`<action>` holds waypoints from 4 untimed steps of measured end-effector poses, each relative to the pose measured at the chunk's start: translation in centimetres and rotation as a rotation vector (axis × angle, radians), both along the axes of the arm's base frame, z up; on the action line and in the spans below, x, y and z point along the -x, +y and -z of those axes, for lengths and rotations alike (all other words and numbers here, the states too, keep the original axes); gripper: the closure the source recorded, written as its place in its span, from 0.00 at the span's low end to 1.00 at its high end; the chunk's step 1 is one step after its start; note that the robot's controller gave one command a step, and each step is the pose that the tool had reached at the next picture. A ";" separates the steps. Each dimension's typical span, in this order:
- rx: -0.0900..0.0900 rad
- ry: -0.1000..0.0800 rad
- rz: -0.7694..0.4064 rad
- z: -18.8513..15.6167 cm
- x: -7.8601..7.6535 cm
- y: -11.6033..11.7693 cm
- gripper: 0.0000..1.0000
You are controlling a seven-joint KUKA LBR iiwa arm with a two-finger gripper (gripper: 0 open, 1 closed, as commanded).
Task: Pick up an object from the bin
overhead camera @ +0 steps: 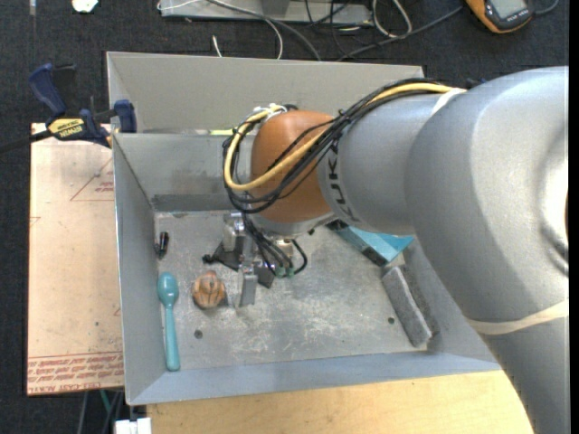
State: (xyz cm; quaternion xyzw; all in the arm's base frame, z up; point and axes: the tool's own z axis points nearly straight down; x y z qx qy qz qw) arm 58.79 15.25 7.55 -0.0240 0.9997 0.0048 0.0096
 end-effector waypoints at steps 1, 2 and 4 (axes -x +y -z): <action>0.005 -0.001 0.005 0.3 -5.2 -5.9 1.00; 0.005 -0.001 0.005 0.3 -5.2 -5.9 1.00; 0.003 0.000 0.021 -10.2 -3.9 -7.4 1.00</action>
Offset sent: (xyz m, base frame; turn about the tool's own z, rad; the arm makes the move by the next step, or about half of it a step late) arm 0.0000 0.0000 0.0000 0.0000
